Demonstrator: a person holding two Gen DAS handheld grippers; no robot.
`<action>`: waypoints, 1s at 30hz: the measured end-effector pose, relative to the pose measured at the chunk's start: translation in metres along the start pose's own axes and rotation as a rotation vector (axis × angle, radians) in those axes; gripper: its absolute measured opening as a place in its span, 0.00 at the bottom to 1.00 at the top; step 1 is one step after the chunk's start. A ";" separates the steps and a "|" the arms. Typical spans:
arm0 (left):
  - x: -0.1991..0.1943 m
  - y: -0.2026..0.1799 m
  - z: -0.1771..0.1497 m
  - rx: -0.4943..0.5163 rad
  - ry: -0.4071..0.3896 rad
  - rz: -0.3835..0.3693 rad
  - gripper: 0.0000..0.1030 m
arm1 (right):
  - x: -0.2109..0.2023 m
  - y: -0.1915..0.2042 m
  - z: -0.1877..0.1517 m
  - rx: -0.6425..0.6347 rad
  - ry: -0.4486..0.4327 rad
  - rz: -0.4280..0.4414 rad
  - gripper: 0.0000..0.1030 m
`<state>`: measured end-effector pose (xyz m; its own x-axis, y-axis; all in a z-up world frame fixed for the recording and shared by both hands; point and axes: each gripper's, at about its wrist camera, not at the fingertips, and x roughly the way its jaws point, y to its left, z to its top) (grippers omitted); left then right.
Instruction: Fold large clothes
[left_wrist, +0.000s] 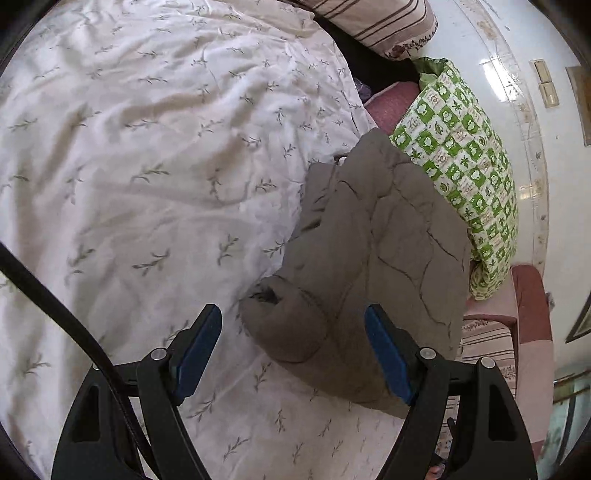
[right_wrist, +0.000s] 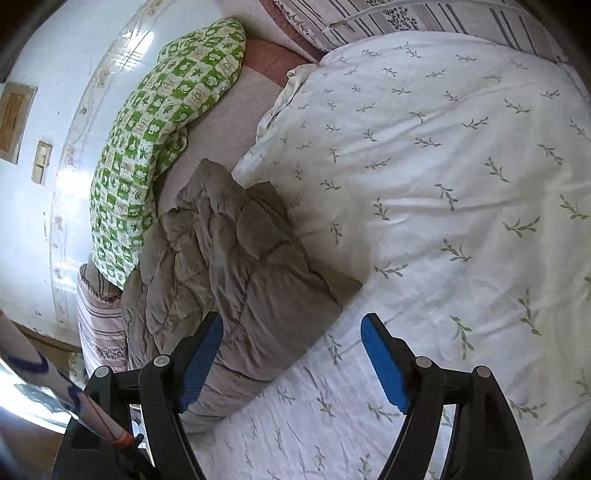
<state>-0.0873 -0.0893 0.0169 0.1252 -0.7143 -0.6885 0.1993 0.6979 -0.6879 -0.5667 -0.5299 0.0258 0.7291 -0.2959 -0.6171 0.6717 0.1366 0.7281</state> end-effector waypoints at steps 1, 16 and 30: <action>0.003 0.000 0.000 -0.001 -0.001 0.007 0.76 | 0.003 0.000 0.000 0.005 -0.001 0.006 0.81; 0.022 0.009 -0.012 -0.094 -0.085 -0.020 0.79 | 0.042 -0.020 -0.002 0.177 0.014 0.080 0.85; 0.045 -0.009 -0.002 -0.027 -0.156 -0.014 0.79 | 0.073 -0.002 0.008 0.096 -0.015 0.069 0.70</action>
<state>-0.0857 -0.1277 -0.0087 0.2727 -0.7218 -0.6362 0.1763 0.6875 -0.7045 -0.5158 -0.5591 -0.0182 0.7708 -0.3030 -0.5603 0.6035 0.0659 0.7946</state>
